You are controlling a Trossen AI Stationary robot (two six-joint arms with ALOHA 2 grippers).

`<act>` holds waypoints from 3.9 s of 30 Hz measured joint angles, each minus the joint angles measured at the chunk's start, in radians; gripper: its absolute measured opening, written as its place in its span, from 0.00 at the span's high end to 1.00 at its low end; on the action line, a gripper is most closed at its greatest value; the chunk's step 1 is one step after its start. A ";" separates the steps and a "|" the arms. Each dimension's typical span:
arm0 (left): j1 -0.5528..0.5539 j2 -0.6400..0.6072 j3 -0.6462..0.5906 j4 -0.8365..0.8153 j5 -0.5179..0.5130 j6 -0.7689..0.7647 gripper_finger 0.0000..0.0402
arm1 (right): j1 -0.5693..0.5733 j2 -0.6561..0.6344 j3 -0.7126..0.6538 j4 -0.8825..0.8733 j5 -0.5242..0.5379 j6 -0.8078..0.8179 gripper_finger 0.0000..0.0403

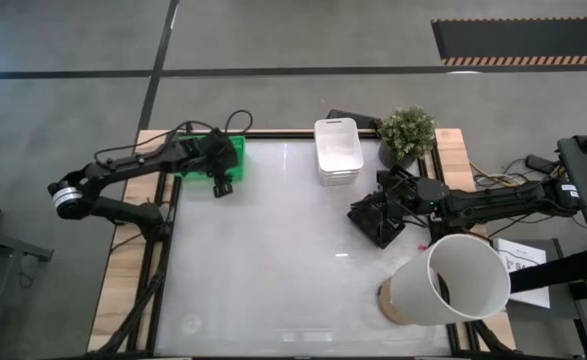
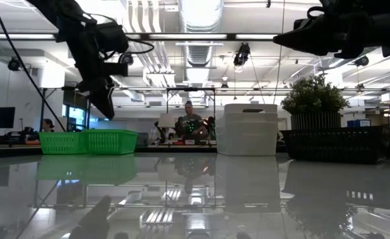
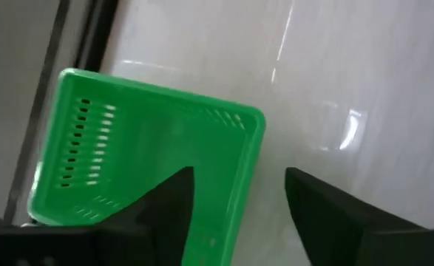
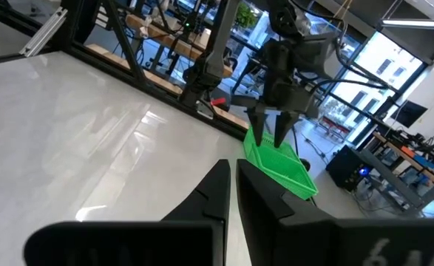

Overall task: Stack baskets by color
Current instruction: Stack the left green bin on top of the right green bin

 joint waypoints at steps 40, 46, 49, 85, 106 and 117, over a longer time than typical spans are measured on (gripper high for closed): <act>0.027 0.021 -0.101 -0.238 -0.355 0.082 0.52 | 0.000 0.000 0.000 -0.003 0.001 -0.002 0.96; 0.046 0.035 -0.113 -0.239 -0.360 0.082 0.52 | 0.000 0.000 0.000 -0.003 0.001 -0.002 0.96; 0.047 0.039 -0.114 -0.236 -0.360 0.082 0.52 | 0.000 0.000 0.000 -0.003 0.001 -0.002 0.96; 0.051 0.021 -0.084 -0.170 -0.598 0.132 0.99 | 0.000 0.000 0.000 0.004 0.000 0.005 0.96; -0.069 0.031 0.258 -0.257 -0.093 0.070 1.00 | 0.000 0.000 0.004 -0.003 0.000 0.008 0.96; -0.071 0.163 0.253 -0.334 -0.234 0.072 1.00 | 0.000 0.000 0.004 -0.003 0.000 0.013 0.96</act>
